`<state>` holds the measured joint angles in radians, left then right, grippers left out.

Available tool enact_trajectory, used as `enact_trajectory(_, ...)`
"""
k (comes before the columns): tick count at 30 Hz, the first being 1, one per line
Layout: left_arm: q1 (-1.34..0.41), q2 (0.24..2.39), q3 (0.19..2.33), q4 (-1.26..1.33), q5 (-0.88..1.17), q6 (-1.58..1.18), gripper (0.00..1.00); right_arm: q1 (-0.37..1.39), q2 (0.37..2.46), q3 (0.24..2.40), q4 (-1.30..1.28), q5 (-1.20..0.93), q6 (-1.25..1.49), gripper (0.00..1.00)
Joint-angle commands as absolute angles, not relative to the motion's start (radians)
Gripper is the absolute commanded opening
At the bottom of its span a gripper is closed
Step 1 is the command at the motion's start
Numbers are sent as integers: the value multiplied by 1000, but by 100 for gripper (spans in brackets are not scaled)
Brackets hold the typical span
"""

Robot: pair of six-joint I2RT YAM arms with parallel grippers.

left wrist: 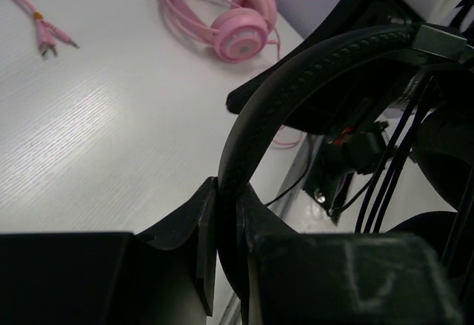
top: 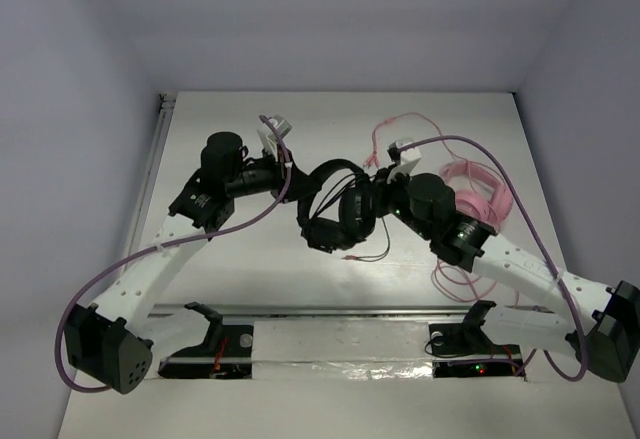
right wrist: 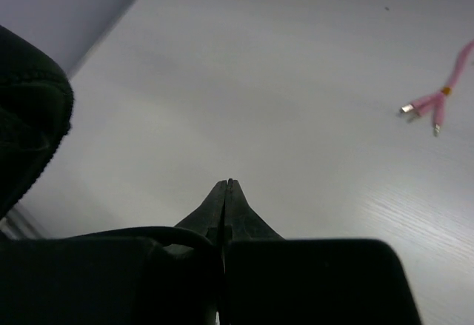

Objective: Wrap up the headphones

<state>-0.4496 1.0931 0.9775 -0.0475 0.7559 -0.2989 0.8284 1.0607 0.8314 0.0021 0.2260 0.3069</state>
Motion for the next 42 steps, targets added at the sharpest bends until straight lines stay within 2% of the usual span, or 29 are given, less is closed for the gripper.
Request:
enact_trajectory(1,-437,1091,1046,139,907,-445,0,799,1060,792,254,74,334,2)
enact_trajectory(8,-428,1100,1051,313,828,-620,0,790,1113,669,489,8,426,11)
enact_trajectory(13,-428,1112,1086,337,770,-652,0,790,1154,617,604,-25,477,11)
enact_trajectory(22,-428,1115,1114,347,721,-692,0,790,1170,581,658,-15,491,18)
enact_trajectory(25,-428,1109,1112,336,692,-696,0,790,1160,571,666,-11,489,13)
enact_trajectory(28,-419,1101,1123,328,666,-699,0,790,1155,555,675,-14,494,12)
enact_trajectory(29,-419,1098,1132,328,661,-706,0,790,1154,549,683,-20,497,5)
enact_trajectory(30,-419,1097,1135,328,651,-710,0,790,1152,543,689,-23,509,3)
enact_trajectory(33,-419,1094,1141,333,605,-736,0,790,1161,532,706,-34,532,5)
enact_trajectory(35,-419,1095,1128,363,574,-768,0,790,1175,535,712,-58,543,0)
enact_trajectory(42,-419,1149,1066,465,436,-894,0,790,1316,538,839,-166,681,0)
